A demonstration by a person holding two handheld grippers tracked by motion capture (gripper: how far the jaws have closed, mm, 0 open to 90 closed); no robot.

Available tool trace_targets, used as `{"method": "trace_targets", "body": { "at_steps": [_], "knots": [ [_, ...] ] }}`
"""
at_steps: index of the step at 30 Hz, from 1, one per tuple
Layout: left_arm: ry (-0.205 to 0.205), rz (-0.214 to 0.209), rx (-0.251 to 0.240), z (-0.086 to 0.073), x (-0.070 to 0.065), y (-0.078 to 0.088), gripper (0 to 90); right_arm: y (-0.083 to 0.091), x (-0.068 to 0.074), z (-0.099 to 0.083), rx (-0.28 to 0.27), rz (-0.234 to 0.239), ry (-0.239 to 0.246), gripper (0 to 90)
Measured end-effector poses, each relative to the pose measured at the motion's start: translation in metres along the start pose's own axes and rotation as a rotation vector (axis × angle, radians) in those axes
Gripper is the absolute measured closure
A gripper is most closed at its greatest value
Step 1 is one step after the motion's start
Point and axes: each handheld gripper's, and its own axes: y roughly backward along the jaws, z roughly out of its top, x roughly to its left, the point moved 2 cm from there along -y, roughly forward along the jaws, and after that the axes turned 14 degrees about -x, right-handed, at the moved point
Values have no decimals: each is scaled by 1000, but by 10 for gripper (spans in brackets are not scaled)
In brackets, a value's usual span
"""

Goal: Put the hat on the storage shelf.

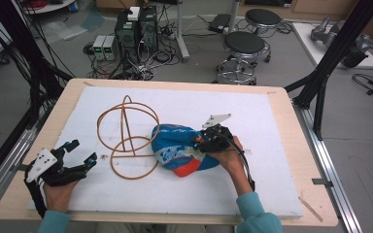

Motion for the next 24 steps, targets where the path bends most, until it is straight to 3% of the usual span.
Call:
{"method": "trace_targets", "body": {
  "at_steps": [2,8,10,13,16,24],
  "knots": [
    [-1,0,0,0,0,0,146,1,2,2,1,-18,24,597],
    [1,0,-1,0,0,0,146,1,3,2,18,-30,29,763],
    [2,0,0,0,0,0,146,2,3,3,22,-37,30,784],
    [2,-1,0,0,0,0,146,3,1,3,17,-43,-20,787],
    [1,-1,1,0,0,0,147,3,-2,1,4,-20,-58,791],
    [-1,0,1,0,0,0,147,7,-3,3,-36,-3,-88,809]
  ]
}}
